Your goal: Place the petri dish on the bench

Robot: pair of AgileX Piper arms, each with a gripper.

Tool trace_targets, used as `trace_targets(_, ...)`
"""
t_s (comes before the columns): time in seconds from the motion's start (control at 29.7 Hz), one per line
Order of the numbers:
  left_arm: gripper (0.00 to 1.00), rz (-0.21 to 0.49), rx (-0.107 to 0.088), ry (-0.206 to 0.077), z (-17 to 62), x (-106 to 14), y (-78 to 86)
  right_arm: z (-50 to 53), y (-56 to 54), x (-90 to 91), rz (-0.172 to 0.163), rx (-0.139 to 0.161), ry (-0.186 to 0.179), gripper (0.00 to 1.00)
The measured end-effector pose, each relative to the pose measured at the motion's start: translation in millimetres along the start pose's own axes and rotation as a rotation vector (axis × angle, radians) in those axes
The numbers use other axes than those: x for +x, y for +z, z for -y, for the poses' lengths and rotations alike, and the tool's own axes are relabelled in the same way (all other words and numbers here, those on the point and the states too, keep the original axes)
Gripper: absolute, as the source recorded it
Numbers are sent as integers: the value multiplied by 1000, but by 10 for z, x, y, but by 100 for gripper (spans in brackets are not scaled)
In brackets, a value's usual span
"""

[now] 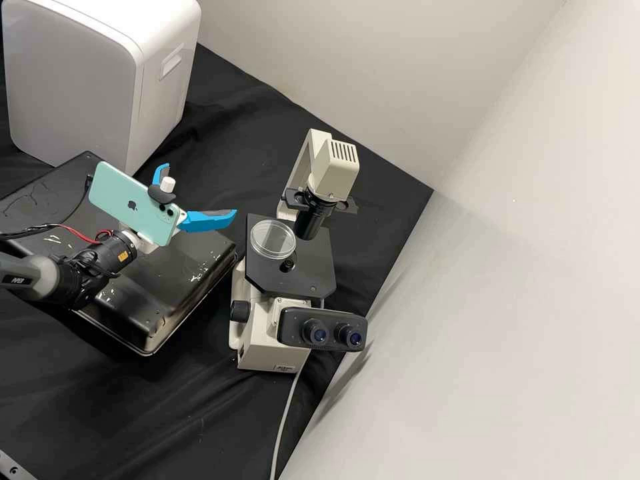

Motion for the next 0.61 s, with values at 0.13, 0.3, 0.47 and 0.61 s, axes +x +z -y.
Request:
trace_targets(0.13,100,0,0,0,0,0,0,0,0,0,0,0,0,100)
trace_targets(0.3,100,0,0,0,0,0,0,0,0,0,0,0,0,100)
trace_targets(0.47,100,0,0,-2,5,-4,-1,0,0,0,0,0,0,100)
trace_targets(0.61,100,1,-1,-23,55,-64,8,0,0,0,0,0,0,100)
